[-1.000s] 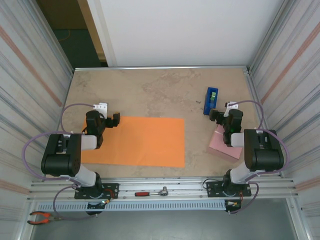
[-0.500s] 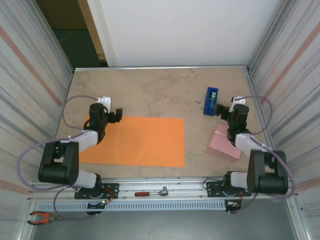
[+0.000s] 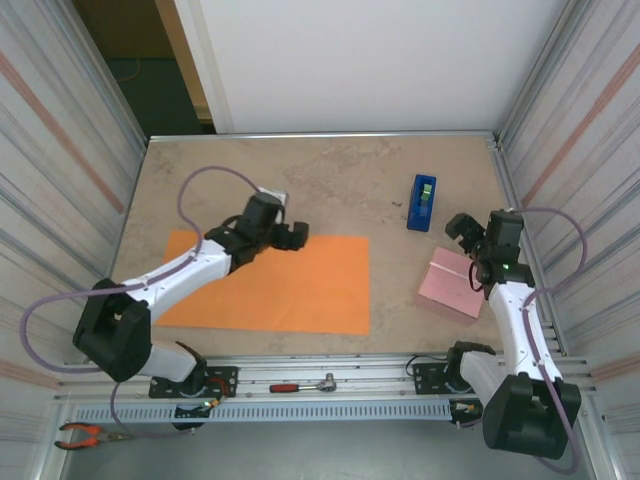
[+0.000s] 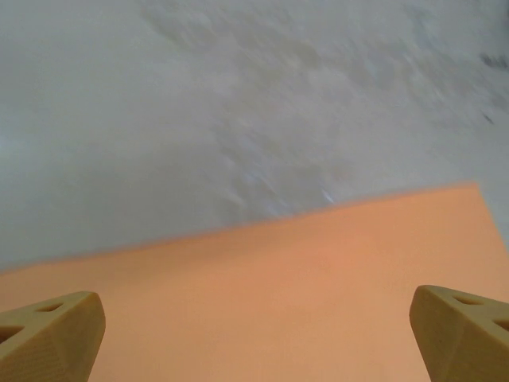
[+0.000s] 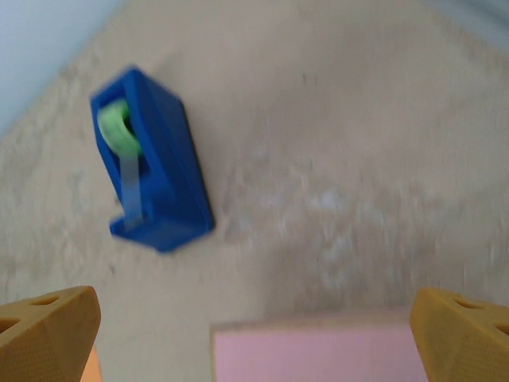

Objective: Wrap the gift box in paper
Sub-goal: Rotate the wrapping paper at the center of the table.

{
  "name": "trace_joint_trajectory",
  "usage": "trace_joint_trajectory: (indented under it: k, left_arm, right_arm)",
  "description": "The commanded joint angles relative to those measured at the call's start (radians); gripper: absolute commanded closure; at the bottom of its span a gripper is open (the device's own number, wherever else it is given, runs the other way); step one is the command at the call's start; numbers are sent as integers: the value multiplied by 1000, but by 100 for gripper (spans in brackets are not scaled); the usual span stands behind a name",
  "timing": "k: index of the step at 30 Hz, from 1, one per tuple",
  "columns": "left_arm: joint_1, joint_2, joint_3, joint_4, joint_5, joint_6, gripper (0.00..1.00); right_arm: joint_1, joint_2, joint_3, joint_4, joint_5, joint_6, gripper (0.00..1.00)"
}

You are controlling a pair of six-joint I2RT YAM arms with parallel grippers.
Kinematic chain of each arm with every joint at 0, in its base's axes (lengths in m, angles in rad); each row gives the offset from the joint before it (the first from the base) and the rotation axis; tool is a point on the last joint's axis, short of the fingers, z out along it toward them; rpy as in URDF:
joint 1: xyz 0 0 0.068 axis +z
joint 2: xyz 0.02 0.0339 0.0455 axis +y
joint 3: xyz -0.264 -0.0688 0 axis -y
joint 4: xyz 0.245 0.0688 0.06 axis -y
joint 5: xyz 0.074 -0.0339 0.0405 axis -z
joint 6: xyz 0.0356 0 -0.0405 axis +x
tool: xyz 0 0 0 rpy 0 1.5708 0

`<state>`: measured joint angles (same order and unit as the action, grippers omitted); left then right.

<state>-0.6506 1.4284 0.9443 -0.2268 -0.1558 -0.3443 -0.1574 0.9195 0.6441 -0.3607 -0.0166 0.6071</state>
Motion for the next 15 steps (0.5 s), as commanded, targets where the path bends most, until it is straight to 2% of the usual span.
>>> trace_joint_trajectory:
  k: [1, 7, 15]
  left_arm:
    - [-78, 63, -7, -66, 62, -172, 1]
    - [-148, 198, -24, 42, 100, -256, 1]
    - [-155, 384, 78, 122, 124, -228, 1]
  right_arm:
    - [-8, -79, -13, -203, -84, 54, 2]
    - [-45, -164, -39, -306, -106, 49, 2]
    - [-165, -173, -62, -315, -307, 31, 2]
